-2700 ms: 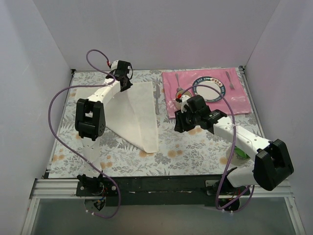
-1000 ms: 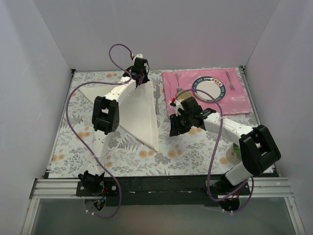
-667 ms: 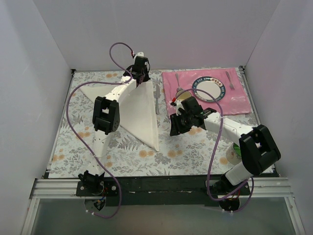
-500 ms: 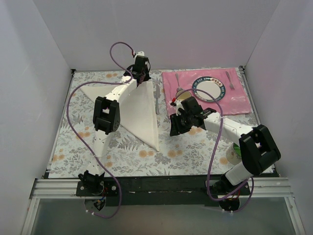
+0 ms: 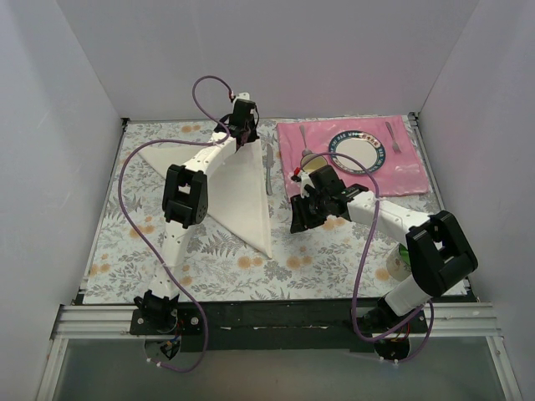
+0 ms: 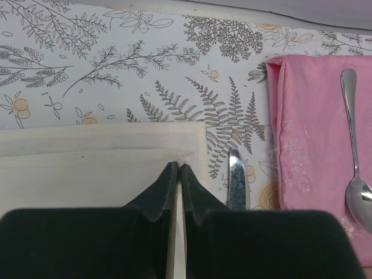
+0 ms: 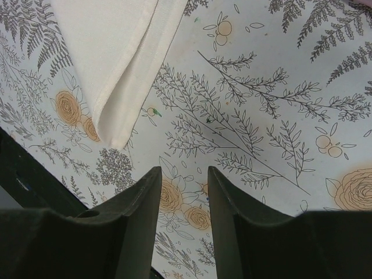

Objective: Fold the napkin, place the utensils inside, and roll it up
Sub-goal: Fold the napkin

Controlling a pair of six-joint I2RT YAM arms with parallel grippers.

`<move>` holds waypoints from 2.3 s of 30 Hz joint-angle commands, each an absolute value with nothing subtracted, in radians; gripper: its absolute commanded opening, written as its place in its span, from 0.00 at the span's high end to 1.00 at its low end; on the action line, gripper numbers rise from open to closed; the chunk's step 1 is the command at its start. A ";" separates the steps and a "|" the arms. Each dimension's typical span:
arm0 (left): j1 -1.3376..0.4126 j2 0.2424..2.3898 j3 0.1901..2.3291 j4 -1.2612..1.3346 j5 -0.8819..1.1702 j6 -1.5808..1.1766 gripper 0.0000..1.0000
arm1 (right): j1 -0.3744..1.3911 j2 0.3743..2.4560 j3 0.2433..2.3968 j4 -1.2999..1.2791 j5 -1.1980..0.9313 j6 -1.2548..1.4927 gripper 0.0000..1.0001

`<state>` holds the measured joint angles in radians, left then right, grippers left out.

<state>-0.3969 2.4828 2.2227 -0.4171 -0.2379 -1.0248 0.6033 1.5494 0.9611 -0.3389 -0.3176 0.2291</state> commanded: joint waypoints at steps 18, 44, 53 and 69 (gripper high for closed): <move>-0.413 2.542 2.295 -0.357 -0.247 -1.068 1.00 | 0.600 1.555 0.988 -0.319 -0.334 0.219 0.54; -0.411 2.579 2.329 -0.310 -0.232 -1.057 1.00 | 0.601 1.575 0.996 -0.319 -0.344 0.222 0.54; -0.411 2.579 2.356 -0.314 -0.203 -1.078 0.70 | 0.601 1.595 0.992 -0.308 -0.360 0.221 0.54; -0.144 1.942 1.583 -0.339 0.188 -1.275 0.58 | 0.640 1.706 1.133 -0.270 -0.479 0.213 0.50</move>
<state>-0.2783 2.0747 1.7512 -0.3534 0.0364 -1.2335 0.6083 1.6615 1.0531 -0.3195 -0.3965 0.2180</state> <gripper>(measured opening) 0.476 0.503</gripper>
